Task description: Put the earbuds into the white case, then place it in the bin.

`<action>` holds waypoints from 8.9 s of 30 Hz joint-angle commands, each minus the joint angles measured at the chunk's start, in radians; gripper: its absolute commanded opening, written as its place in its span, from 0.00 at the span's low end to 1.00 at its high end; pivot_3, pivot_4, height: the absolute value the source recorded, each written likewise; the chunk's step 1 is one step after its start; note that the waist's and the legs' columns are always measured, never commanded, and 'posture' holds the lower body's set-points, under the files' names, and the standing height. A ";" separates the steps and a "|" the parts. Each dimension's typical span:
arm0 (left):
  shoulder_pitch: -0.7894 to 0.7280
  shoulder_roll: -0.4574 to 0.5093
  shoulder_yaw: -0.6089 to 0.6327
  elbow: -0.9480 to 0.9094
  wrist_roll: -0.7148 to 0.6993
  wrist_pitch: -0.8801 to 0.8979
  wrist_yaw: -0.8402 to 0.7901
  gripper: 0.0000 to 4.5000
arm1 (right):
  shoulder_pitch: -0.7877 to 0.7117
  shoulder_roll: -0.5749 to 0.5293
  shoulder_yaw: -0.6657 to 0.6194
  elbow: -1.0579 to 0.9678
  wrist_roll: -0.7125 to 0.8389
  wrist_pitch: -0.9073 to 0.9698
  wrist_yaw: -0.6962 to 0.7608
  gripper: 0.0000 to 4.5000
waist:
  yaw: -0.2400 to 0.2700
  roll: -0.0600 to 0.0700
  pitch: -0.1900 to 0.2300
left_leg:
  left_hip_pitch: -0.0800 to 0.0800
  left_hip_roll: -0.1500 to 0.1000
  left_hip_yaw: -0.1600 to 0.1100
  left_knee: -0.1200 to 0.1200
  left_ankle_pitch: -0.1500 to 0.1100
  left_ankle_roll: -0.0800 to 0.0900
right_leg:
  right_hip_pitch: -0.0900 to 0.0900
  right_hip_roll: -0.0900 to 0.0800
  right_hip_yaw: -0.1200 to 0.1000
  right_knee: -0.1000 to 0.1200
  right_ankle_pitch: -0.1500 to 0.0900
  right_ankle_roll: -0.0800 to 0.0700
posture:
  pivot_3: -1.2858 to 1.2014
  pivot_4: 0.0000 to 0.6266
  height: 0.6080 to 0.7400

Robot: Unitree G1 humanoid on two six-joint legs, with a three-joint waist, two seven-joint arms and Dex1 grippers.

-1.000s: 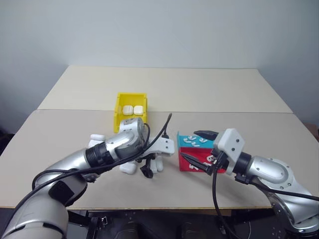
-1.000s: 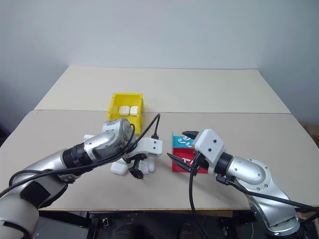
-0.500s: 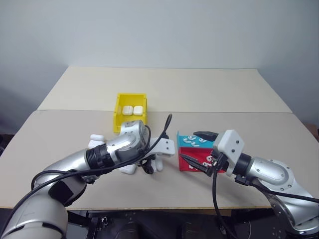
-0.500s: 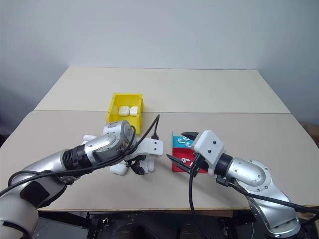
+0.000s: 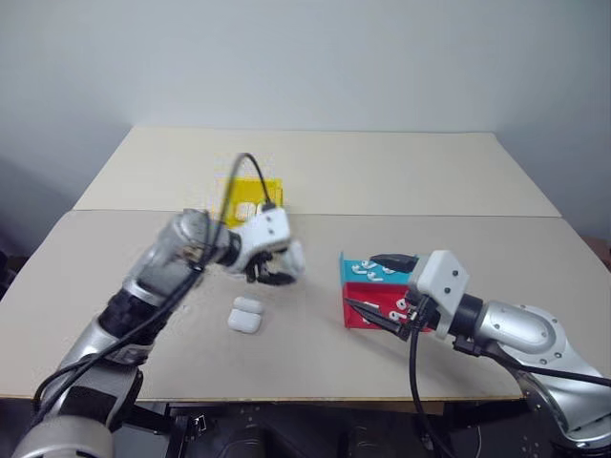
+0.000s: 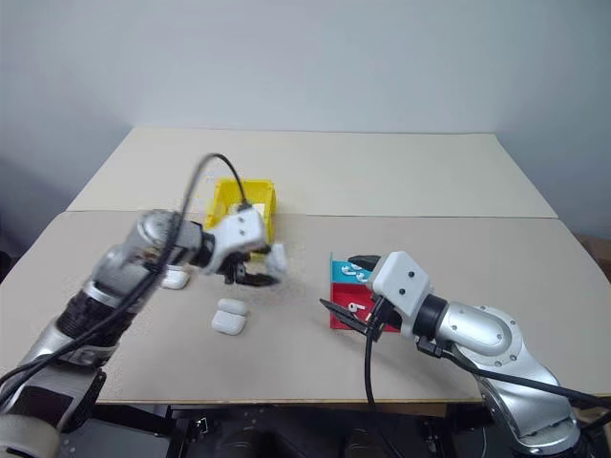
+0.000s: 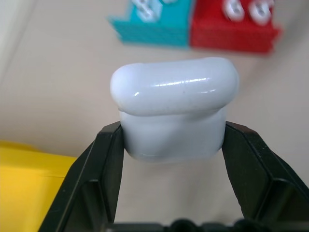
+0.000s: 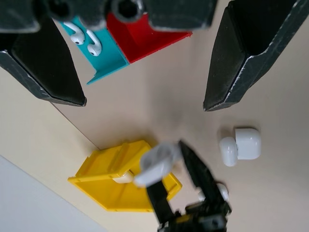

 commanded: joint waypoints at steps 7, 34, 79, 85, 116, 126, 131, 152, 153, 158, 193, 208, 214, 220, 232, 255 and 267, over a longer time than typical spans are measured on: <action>0.159 -0.128 0.343 -0.070 -0.397 -0.168 -0.003 0.62 | -0.232 -0.228 0.017 0.060 0.042 0.166 0.169 1.00 | -0.001 0.000 0.000 | 0.000 0.000 0.000 0.001 0.000 0.000 | 0.001 0.000 -0.001 0.000 0.000 0.000 | 0.52 0.24 1.00; 0.269 -0.154 0.291 -0.093 -0.626 -0.229 -0.358 0.62 | -0.649 -0.173 0.504 0.161 0.053 0.902 0.054 0.73 | -0.004 0.001 0.000 | -0.001 0.001 0.000 0.001 0.000 0.000 | 0.000 0.000 -0.001 0.000 0.000 -0.001 | 0.52 0.24 1.00; 0.345 -0.141 0.283 -0.185 -0.638 -0.245 -0.305 0.62 | -0.688 -0.047 0.620 0.341 0.020 0.924 0.004 0.14 | -0.007 0.001 -0.001 | -0.001 0.002 0.001 0.000 0.000 0.001 | -0.001 0.000 -0.001 -0.001 0.000 -0.001 | 0.52 0.24 1.00; 0.335 -0.136 0.284 -0.184 -0.644 -0.234 -0.302 0.62 | -0.674 -0.042 0.573 0.316 0.054 0.963 0.013 0.14 | -0.008 0.001 -0.001 | -0.001 0.002 0.000 0.000 0.000 0.001 | -0.001 0.000 -0.001 -0.001 0.000 -0.001 | 0.52 0.24 1.00; 0.171 -0.198 0.233 -0.102 -0.644 -0.151 -0.190 0.62 | -0.443 0.376 -0.223 0.040 0.554 0.338 -0.109 0.14 | -0.006 0.002 -0.001 | -0.002 0.001 0.000 -0.003 0.000 0.000 | 0.000 0.001 -0.002 -0.002 0.001 0.000 | 0.52 0.24 1.00; 0.168 -0.192 0.241 -0.098 -0.646 -0.162 -0.200 0.62 | -0.360 0.300 -0.129 0.032 0.477 0.208 -0.087 0.14 | -0.007 0.002 -0.001 | -0.002 0.001 0.000 -0.002 0.000 0.000 | -0.001 0.001 -0.002 -0.002 0.001 0.000 | 0.52 0.24 1.00; 0.169 -0.194 0.236 -0.092 -0.638 -0.168 -0.200 0.62 | -0.363 0.291 -0.102 0.039 0.462 0.176 -0.093 0.14 | -0.005 0.002 -0.001 | -0.001 0.001 0.000 -0.002 0.000 0.000 | 0.000 0.001 -0.002 -0.002 0.001 0.000 | 0.52 0.24 1.00; 0.164 -0.198 0.235 -0.089 -0.629 -0.164 -0.196 0.62 | -0.341 0.273 -0.015 0.038 0.417 0.140 -0.116 0.14 | -0.005 0.002 -0.001 | -0.002 0.001 0.000 -0.002 0.000 0.000 | -0.001 0.001 -0.002 -0.002 0.001 0.000 | 0.52 0.24 1.00; 0.164 -0.198 0.236 -0.089 -0.629 -0.165 -0.197 0.62 | -0.341 0.273 -0.012 0.040 0.412 0.139 -0.116 0.14 | -0.005 0.002 -0.001 | -0.002 0.001 0.000 -0.002 0.000 0.000 | -0.001 0.001 -0.002 -0.002 0.001 0.000 | 0.52 0.24 1.00; 0.162 -0.204 0.242 -0.083 -0.620 -0.180 -0.189 0.62 | -0.331 0.231 0.003 0.045 0.400 0.122 -0.055 0.30 | -0.003 0.002 -0.001 | -0.002 0.001 0.000 -0.002 0.000 0.000 | 0.000 0.001 -0.002 -0.003 0.001 0.000 | 0.52 0.24 1.00; 0.242 -0.198 0.304 -0.145 -0.624 -0.224 -0.109 0.62 | -0.942 -0.107 0.295 0.882 -0.117 -0.126 0.641 1.00 | -0.019 0.003 0.000 | -0.004 0.002 0.003 -0.001 0.000 -0.001 | -0.003 0.001 -0.001 -0.003 0.001 0.000 | 0.52 0.24 1.00; 0.179 -0.204 0.332 -0.072 -0.647 -0.200 -0.080 0.62 | -0.632 0.022 -0.095 0.431 0.295 0.341 0.300 0.32 | 0.000 0.003 0.000 | -0.004 0.002 0.002 0.000 0.000 -0.001 | -0.002 0.001 -0.003 -0.002 0.002 0.000 | 0.52 0.24 1.00; 0.139 -0.214 0.301 -0.034 -0.633 -0.200 -0.108 0.62 | -0.624 0.103 -0.093 0.336 0.387 0.467 0.149 0.10 | -0.003 0.004 0.000 | -0.004 0.002 0.001 0.000 0.000 -0.001 | -0.002 0.001 -0.002 -0.002 0.002 0.000 | 0.52 0.24 1.00; 0.127 -0.225 0.275 -0.006 -0.605 -0.211 -0.113 0.62 | -0.633 0.132 -0.119 0.276 0.489 0.534 0.058 0.10 | 0.000 0.003 0.000 | -0.004 0.002 0.001 0.000 0.000 -0.001 | -0.002 0.001 -0.002 -0.002 0.002 0.000 | 0.52 0.24 1.00; 0.141 -0.219 0.250 0.001 -0.557 -0.226 -0.114 0.62 | -0.649 0.113 -0.142 0.251 0.640 0.579 -0.023 0.10 | -0.001 0.003 0.000 | -0.004 0.002 0.001 0.000 0.000 0.000 | -0.002 0.001 -0.002 -0.002 0.002 0.000 | 0.52 0.24 1.00; 0.157 -0.236 0.296 -0.001 -0.621 -0.217 -0.182 0.62 | -0.700 -0.070 -0.143 0.289 0.619 0.506 -0.027 0.10 | -0.001 0.003 0.000 | -0.004 0.002 0.001 0.000 0.000 0.000 | -0.002 0.001 -0.002 -0.003 0.002 0.000 | 0.52 0.24 1.00; 0.169 -0.224 0.317 -0.013 -0.663 -0.228 -0.262 0.62 | -0.849 -0.246 0.484 0.702 -0.172 -0.103 0.529 0.45 | -0.020 0.003 0.000 | -0.004 0.002 0.001 -0.001 0.000 0.000 | -0.003 0.002 -0.001 -0.003 0.001 0.000 | 0.52 0.24 1.00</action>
